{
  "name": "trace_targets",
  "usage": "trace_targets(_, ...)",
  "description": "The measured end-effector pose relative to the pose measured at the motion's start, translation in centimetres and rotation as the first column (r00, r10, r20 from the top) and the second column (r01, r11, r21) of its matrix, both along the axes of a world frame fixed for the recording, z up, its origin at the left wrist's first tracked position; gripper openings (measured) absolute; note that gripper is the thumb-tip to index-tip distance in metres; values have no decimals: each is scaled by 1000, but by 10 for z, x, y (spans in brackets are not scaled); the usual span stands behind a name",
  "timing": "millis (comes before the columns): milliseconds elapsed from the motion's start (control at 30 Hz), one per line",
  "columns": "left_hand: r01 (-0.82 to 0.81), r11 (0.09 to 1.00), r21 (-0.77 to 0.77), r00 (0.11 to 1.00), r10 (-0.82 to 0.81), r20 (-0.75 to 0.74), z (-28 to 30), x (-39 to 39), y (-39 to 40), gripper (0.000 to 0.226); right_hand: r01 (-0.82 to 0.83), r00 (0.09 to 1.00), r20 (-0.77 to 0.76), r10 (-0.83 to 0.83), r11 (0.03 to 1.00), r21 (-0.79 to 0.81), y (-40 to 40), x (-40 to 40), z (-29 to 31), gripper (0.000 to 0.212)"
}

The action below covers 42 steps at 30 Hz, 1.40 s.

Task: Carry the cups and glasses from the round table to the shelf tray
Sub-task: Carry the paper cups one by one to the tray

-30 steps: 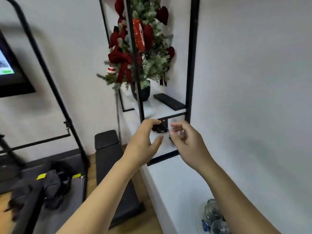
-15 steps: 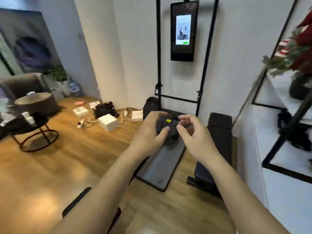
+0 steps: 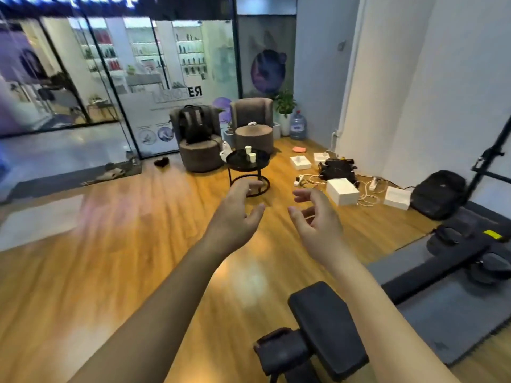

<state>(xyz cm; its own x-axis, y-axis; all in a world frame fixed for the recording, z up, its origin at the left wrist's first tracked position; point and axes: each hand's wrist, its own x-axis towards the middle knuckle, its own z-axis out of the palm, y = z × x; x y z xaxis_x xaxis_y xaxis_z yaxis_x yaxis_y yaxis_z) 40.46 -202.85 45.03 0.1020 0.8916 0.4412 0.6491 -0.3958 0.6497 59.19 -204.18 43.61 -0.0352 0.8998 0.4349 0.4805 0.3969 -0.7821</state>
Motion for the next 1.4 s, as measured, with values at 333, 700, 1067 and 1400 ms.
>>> trace_targets(333,-195,981,-24,981,195,17,-26,-187,58,41,-105,992,75,103,994,25,108,-194,-1,34)
trace_targets(700,-177,984,-35,984,177,2,-8,-290,283,42,-92,996,18,91,996,19,316,-294,15,38)
trace_targets(1067,-96,995,4,991,95,97,0,-300,503,42,-37,999,20,37,999,-19,507,-311,10,36)
trace_targets(1400,10,992,-128,973,20,231,-46,-284,747,34,43,997,-48,-52,985,-169,728,-280,-32,37)
